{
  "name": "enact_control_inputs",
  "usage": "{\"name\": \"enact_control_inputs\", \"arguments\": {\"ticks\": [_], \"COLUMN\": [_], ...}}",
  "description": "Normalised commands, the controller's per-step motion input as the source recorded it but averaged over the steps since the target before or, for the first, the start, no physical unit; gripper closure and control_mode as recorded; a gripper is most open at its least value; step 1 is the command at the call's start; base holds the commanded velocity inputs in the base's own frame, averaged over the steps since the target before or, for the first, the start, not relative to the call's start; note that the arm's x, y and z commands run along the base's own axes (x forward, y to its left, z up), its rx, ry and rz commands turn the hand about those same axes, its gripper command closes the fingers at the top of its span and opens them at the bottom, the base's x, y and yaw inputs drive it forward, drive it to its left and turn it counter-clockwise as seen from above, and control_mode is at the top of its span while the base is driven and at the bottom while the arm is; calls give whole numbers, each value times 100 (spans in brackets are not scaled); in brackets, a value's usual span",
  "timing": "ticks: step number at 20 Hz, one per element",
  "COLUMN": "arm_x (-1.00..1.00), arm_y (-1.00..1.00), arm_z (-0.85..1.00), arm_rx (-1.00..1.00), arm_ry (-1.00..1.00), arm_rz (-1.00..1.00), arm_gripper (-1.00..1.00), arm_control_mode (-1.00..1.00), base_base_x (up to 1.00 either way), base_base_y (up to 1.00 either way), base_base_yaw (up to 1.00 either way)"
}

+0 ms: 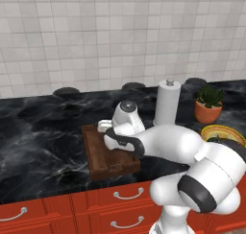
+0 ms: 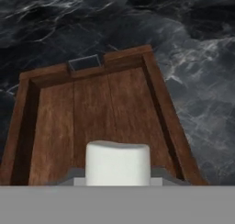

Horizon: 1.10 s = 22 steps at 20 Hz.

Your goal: Move the dessert items from the plates to the tray.

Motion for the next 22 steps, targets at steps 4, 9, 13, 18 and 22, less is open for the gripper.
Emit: {"name": "enact_control_inputs", "arguments": {"ticks": [4, 9, 13, 18, 22], "arm_x": [55, 6, 0, 0, 0], "arm_y": [28, -4, -1, -4, -28], "arm_z": [0, -14, 0, 0, 7], "arm_rx": [-2, 0, 0, 0, 1], "arm_ry": [0, 2, 1, 0, 0], "arm_rz": [-9, 0, 0, 0, 0], "arm_gripper": [100, -100, -100, -100, -100], "arm_control_mode": [-100, -100, -100, -100, -100], "base_base_x": [0, 0, 0, 0, 0], "base_base_y": [0, 0, 0, 0, 0], "base_base_yaw": [0, 0, 0, 0, 0]}}
